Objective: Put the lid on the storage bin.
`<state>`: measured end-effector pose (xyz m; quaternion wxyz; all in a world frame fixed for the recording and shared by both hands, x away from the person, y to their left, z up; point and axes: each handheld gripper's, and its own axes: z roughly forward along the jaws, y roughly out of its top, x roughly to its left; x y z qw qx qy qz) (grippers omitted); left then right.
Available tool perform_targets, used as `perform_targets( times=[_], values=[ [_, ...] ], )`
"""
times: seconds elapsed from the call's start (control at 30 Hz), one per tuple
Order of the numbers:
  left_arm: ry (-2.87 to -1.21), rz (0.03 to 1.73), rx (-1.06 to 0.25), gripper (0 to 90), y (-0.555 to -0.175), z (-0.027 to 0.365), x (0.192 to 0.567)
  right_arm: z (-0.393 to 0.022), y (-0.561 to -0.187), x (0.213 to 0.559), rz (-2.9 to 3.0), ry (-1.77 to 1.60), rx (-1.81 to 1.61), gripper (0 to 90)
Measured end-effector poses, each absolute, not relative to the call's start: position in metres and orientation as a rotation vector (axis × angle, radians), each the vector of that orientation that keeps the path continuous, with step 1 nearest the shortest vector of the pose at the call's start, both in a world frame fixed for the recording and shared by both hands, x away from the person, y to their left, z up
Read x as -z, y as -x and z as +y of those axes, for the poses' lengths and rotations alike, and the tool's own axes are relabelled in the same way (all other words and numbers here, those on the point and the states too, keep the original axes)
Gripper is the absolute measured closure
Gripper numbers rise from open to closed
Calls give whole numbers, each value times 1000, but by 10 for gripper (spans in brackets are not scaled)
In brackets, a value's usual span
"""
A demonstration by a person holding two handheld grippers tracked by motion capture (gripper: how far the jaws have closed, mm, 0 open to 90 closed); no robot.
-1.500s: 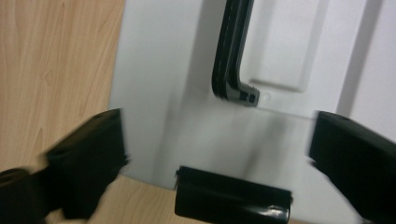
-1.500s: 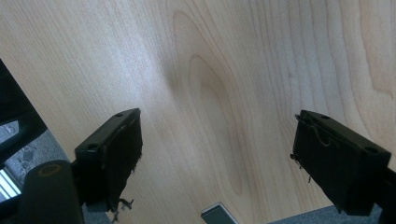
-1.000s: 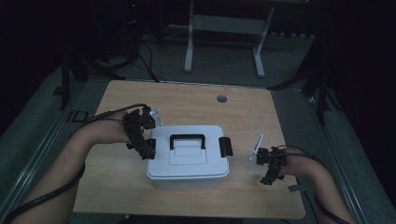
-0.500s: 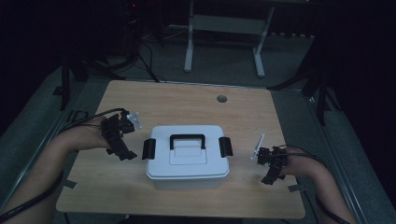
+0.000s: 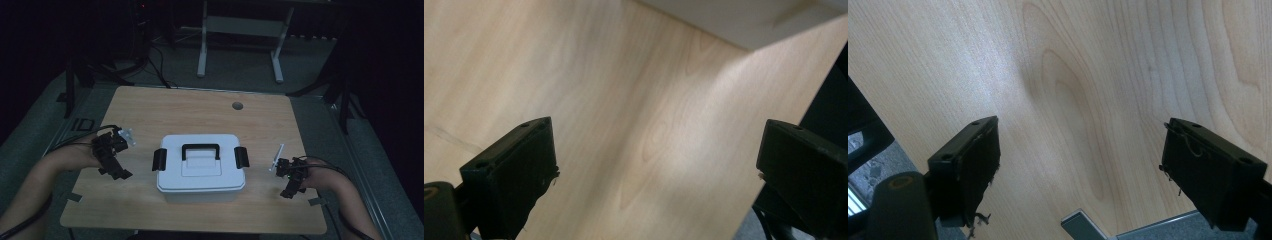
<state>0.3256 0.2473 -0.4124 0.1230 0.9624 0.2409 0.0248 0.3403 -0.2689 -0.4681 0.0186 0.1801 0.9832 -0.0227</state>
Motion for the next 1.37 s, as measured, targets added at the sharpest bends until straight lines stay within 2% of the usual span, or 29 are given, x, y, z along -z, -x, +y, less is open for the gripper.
perform_targets(
  times=[0.4, 0.7, 1.37],
  values=[
    [-2813, 734, -29, 22, -319, 263, 439, -266, -341, 470, 3055, -554, 64, 152],
    [-2817, 791, 63, 22, -315, 271, 468, -267, -340, 474, 3060, -558, 65, 152],
    [-2811, 832, 109, 23, -297, 294, 513, -270, -340, 481, 3068, -573, 60, 152]
  ],
)
